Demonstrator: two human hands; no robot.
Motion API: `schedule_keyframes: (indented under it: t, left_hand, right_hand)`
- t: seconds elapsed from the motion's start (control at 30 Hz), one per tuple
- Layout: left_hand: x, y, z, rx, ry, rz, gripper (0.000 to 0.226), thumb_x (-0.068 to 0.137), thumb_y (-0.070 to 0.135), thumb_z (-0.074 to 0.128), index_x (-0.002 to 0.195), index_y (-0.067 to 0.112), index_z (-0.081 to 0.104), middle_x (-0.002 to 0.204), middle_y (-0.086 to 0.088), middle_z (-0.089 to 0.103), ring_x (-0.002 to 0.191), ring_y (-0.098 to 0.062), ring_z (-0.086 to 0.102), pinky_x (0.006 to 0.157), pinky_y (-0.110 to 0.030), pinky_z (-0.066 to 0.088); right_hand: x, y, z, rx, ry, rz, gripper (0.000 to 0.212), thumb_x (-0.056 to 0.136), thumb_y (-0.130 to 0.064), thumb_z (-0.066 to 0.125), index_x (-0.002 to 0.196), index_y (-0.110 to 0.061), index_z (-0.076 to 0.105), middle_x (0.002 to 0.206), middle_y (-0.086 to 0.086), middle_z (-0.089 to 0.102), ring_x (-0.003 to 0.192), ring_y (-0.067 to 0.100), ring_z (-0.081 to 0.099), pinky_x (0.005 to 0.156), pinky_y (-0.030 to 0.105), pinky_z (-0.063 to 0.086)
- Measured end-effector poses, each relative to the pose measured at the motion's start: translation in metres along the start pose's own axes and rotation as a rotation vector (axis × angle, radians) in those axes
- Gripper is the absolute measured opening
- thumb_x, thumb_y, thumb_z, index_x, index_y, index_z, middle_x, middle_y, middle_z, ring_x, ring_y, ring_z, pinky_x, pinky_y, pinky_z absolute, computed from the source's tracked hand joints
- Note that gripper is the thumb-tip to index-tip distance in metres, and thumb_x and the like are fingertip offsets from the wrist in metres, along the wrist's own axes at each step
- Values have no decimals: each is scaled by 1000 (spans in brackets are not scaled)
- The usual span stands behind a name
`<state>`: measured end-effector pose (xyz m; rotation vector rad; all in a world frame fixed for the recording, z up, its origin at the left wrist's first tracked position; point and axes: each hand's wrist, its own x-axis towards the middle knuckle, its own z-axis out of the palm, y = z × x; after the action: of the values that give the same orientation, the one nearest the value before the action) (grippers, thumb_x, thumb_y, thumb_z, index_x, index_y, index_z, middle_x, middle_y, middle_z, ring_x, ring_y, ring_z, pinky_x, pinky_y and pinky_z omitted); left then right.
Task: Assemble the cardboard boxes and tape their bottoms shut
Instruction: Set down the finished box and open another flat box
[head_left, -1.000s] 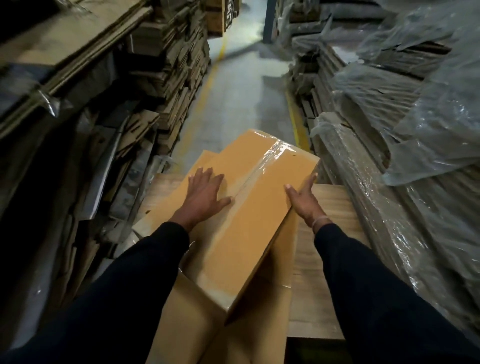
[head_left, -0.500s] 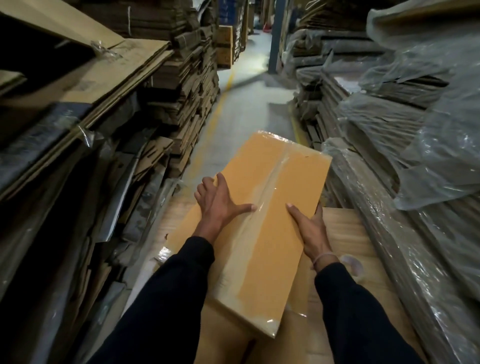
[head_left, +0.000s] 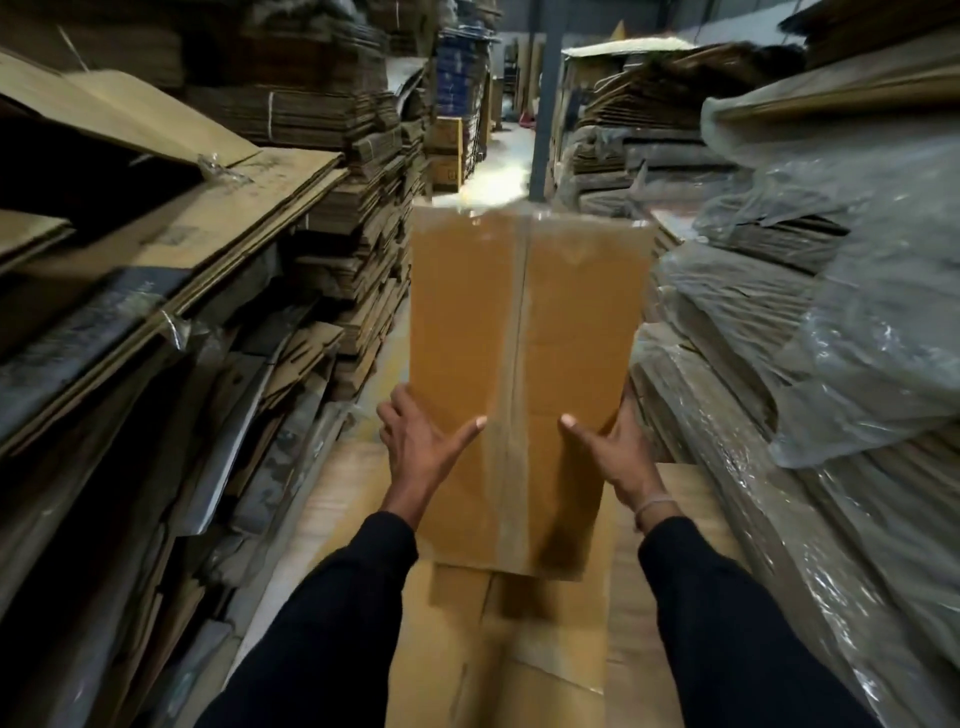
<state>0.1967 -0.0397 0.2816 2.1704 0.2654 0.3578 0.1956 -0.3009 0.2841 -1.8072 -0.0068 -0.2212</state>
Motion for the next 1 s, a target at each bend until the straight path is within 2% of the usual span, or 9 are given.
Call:
schedule_keyframes:
  t: [0.17,0.27,0.37,0.43,0.57,0.77,0.83,0.93,1.0]
  left_hand:
    - [-12,-22,6,-33,-105,-6,96,73,75,80,133,20,30,131,-2,33,119,-32,54,96,-49,56]
    - [-6,-6,-3,-120,-57,39,110,72,74,82,150,21,26,149,-5,38,128,-25,53,99,-38,53]
    - [-1,20,-15,-285,68,135,124,68,71,87,160,30,15,162,-5,37,141,-21,46,111,-40,48]
    - [1,35,-18,-358,146,147,125,66,75,87,159,32,16,163,-8,37,146,-26,43,115,-47,47]
    - [-2,41,-13,-416,231,73,127,59,87,82,152,24,24,154,-12,45,141,-32,49,109,-56,51]
    - [4,49,-24,-486,214,170,98,67,76,86,133,30,32,137,-7,50,128,-30,54,104,-53,54]
    - [7,54,-30,-492,191,218,94,69,73,85,132,28,32,135,-7,49,127,-29,54,103,-51,55]
    - [4,45,-35,-489,111,225,92,70,82,74,130,26,32,130,-6,51,122,-28,57,95,-47,59]
    - [2,31,-38,-487,41,184,89,73,96,54,125,26,35,121,-8,57,110,-26,63,87,-47,60]
  right_hand:
    - [-20,36,-1,10,-21,128,97,88,-34,87,161,-45,24,147,-7,58,137,22,56,118,57,44]
    - [-24,25,-3,34,-7,94,95,81,-51,89,156,-47,30,144,-14,57,135,19,56,114,50,48]
    - [-19,-4,-4,69,48,-23,94,78,-64,86,154,-51,33,146,-16,57,136,13,56,111,45,49]
    - [-15,-17,-2,75,86,-83,92,79,-66,85,154,-52,34,148,-15,57,139,13,54,113,45,48]
    - [-15,-15,5,53,118,-75,101,75,-72,85,158,-49,31,161,-7,48,150,21,45,120,59,42]
    - [-15,-34,-3,131,130,-104,68,85,-51,84,143,-50,48,132,-20,66,120,-5,63,108,37,53]
    - [-13,-39,-6,149,123,-116,69,86,-49,83,145,-48,46,132,-21,66,119,-5,64,103,31,54]
    - [-16,-29,-7,100,69,-87,74,88,-48,82,151,-43,43,134,-24,63,123,-5,59,108,35,51]
    - [-22,-17,-10,36,0,-45,79,87,-51,82,153,-42,41,137,-23,61,129,2,57,116,44,47]
